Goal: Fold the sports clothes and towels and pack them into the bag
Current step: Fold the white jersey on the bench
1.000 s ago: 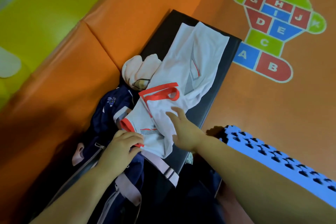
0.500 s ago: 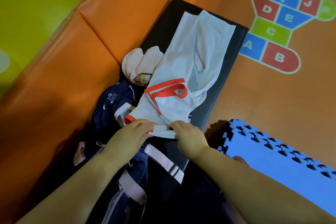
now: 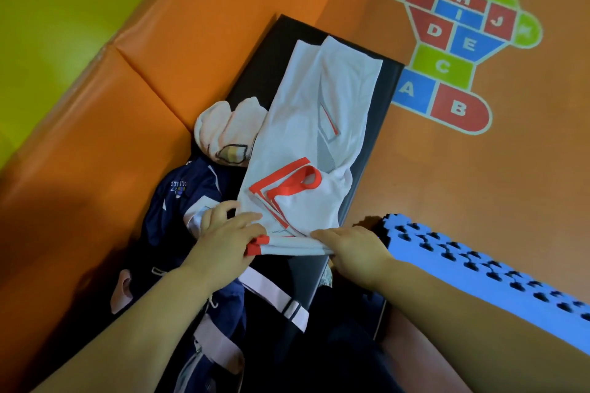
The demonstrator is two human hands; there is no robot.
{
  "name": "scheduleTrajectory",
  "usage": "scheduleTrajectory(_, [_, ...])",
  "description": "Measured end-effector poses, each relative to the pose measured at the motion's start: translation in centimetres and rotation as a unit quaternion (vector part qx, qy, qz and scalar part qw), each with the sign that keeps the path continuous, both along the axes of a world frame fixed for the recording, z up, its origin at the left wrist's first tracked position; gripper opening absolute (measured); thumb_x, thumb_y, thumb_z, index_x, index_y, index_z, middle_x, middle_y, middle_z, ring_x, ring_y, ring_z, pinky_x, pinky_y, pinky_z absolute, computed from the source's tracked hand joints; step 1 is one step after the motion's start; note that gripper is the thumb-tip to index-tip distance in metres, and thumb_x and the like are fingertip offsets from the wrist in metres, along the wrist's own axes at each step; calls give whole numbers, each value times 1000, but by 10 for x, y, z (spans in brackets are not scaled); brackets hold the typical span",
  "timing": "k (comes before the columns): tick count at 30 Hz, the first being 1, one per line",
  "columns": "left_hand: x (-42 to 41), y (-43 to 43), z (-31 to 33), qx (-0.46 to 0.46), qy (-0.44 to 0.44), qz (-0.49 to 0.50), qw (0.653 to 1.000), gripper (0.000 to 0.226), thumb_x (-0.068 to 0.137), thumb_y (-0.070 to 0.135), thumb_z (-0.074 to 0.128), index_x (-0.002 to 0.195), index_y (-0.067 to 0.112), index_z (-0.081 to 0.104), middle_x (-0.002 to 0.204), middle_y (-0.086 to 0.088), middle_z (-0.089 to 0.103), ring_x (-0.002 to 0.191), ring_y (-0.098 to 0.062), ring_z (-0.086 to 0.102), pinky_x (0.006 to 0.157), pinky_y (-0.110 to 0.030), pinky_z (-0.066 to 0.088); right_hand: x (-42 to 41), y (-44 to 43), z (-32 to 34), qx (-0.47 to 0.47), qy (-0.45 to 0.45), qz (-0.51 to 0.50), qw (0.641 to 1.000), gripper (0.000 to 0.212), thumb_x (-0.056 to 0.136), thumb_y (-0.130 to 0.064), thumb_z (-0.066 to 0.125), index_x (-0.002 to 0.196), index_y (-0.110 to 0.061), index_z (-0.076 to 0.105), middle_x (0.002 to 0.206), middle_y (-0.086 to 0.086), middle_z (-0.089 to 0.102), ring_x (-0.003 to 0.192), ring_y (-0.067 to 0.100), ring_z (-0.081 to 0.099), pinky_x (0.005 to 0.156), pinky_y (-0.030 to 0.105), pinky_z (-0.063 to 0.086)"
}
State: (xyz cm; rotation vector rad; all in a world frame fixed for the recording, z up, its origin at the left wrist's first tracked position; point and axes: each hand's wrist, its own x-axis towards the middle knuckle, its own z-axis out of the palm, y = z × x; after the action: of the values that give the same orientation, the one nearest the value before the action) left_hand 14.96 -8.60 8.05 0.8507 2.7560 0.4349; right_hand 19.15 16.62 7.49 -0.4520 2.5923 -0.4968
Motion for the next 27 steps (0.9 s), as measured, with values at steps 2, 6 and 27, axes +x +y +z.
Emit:
scheduleTrajectory(2, [-1, 5, 11, -19, -83, -34, 996, 28, 73, 22, 56, 98, 34, 49, 89, 7, 67, 93, -23, 56, 98, -40, 33, 1, 8, 7, -8, -47, -1, 999, 47, 80, -4, 53, 122, -23, 58, 103, 3, 66, 87, 30, 59, 63, 31, 36])
scheduleTrajectory(6, [-11, 16, 29, -65, -201, -48, 976, 28, 95, 23, 46, 122, 30, 49, 115, 7, 58, 102, -17, 55, 78, -29, 43, 1, 17, 19, -31, -105, -20, 994, 41, 83, -5, 49, 117, -25, 60, 105, 0, 64, 94, 24, 56, 74, 35, 46])
scheduleTrajectory(27, [-286, 123, 24, -113, -236, 25, 965, 20, 87, 33, 64, 106, 35, 55, 92, 7, 60, 80, -10, 57, 70, -27, 49, -233, 133, -6, -84, -167, -88, 978, 13, 88, -20, 55, 97, -28, 59, 91, -1, 65, 84, 21, 57, 75, 36, 48])
